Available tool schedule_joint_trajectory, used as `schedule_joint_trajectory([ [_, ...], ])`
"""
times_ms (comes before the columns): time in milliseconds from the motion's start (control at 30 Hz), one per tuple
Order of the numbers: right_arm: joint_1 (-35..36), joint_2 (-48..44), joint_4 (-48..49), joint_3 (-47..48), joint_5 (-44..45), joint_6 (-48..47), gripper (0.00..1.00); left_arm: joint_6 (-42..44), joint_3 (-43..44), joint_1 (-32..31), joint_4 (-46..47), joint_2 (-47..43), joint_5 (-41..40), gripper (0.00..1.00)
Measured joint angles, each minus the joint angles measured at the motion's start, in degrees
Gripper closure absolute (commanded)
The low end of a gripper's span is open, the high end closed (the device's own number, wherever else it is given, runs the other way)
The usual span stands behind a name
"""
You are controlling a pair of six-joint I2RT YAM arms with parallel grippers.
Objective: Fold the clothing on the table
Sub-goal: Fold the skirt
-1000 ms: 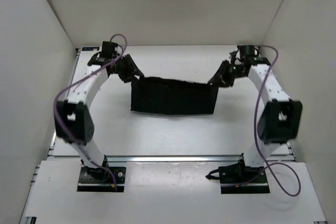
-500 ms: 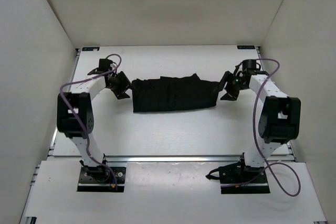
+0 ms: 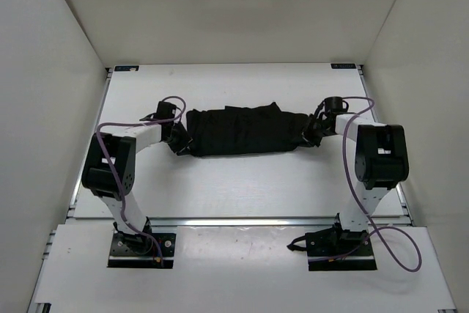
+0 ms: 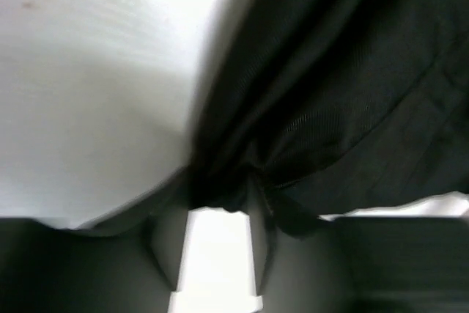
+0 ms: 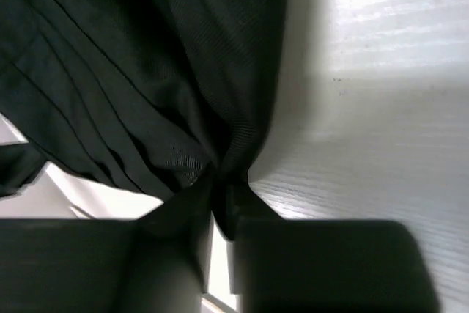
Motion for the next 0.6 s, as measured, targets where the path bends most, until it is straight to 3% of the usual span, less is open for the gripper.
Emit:
schedule_joint_trajectory([
  [33, 0.11, 0.35, 0.72, 0.00, -0.31, 0.57, 1.00, -0.07, 0.39, -0.57, 0.42, 0.87, -0.61, 0.82],
  [100, -0.07, 0.57, 1.01, -0.02, -0.72, 0.59, 1.00, -0.50, 1.14, -1.36, 1.49, 2.47, -0.44, 1.00],
  [267, -4.46, -0.59, -3.10, -0.11, -0.07, -4.70, 1.00, -1.33, 1.66, -3.80, 3.10, 3.23, 0.57, 1.00],
  [433, -10.95, -4.59, -13.29, 0.35, 7.23, -12.33, 1.00, -6.14, -0.76, -11.21, 8.55, 3.08, 2.12, 1.00],
  [500, -10.95, -6.84, -16.65, 1.31, 10.86, -13.68, 1.00, -7.87, -0.68, -14.21, 9.64, 3.63, 2.19, 1.00],
  [600, -5.51, -10.27, -21.31, 6.25, 17.11, -14.23, 1.00, -9.77, 1.29, -16.85, 10.23, 5.55, 2.84, 1.00],
])
